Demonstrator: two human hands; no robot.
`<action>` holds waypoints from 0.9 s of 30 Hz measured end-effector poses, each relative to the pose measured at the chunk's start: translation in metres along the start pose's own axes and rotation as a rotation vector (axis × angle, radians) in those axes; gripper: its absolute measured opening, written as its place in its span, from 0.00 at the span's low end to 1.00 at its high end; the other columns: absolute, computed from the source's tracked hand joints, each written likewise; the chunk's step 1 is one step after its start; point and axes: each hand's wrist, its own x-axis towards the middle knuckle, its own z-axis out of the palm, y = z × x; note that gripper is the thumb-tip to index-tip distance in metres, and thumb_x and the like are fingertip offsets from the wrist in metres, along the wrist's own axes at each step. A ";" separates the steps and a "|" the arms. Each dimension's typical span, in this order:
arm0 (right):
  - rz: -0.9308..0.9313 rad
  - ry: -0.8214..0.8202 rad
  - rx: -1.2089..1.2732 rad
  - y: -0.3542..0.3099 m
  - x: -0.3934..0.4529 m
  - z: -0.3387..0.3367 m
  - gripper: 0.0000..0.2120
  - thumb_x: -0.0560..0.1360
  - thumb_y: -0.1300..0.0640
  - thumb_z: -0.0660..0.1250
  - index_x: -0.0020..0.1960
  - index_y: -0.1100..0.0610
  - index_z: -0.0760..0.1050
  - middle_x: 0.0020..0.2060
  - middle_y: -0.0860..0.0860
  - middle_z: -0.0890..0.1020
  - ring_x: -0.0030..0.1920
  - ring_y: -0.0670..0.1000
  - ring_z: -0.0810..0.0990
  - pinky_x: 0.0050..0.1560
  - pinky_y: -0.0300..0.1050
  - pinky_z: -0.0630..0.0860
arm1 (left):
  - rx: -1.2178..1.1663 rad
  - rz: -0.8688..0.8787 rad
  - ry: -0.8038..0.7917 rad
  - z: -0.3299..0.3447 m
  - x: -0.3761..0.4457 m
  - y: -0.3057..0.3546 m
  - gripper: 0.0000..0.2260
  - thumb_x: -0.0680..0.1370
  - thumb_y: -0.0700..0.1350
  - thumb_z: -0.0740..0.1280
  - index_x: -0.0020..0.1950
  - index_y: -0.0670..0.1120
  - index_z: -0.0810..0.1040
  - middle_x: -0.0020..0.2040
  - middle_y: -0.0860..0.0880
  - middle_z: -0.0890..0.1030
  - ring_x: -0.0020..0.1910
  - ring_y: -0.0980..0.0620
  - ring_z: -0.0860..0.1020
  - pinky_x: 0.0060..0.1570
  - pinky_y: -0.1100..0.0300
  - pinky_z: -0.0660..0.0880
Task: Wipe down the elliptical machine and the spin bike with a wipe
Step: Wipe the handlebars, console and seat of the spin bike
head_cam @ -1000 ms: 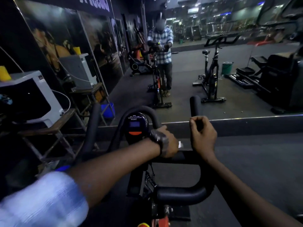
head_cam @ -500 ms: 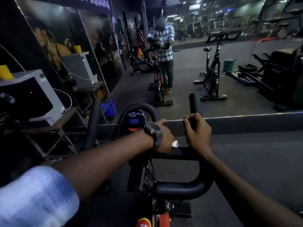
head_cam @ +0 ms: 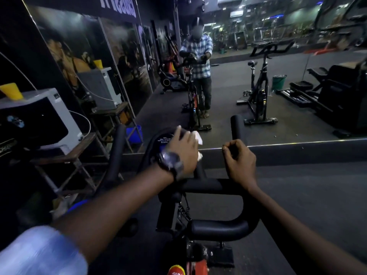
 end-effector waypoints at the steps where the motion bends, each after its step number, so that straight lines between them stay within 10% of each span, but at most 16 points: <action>1: -0.001 -0.001 -0.003 0.000 0.000 0.001 0.03 0.77 0.58 0.69 0.45 0.57 0.77 0.41 0.49 0.83 0.37 0.48 0.79 0.39 0.33 0.67 | 0.001 0.012 0.012 -0.001 -0.010 0.017 0.27 0.82 0.50 0.45 0.75 0.35 0.56 0.76 0.35 0.56 0.75 0.39 0.56 0.73 0.39 0.45; 15: -0.038 -0.013 -0.015 0.004 0.000 0.003 0.06 0.77 0.57 0.69 0.43 0.51 0.74 0.40 0.50 0.82 0.39 0.49 0.79 0.39 0.36 0.66 | -0.375 0.441 0.526 0.057 -0.071 0.010 0.16 0.78 0.39 0.58 0.61 0.42 0.79 0.64 0.47 0.78 0.64 0.49 0.76 0.62 0.55 0.74; 27: -0.046 -0.047 -0.063 0.001 0.000 0.003 0.07 0.78 0.55 0.68 0.42 0.50 0.73 0.38 0.49 0.81 0.38 0.46 0.77 0.37 0.25 0.67 | -0.693 -0.003 0.854 0.085 -0.108 -0.027 0.09 0.78 0.36 0.64 0.44 0.42 0.84 0.45 0.48 0.84 0.40 0.47 0.81 0.40 0.55 0.78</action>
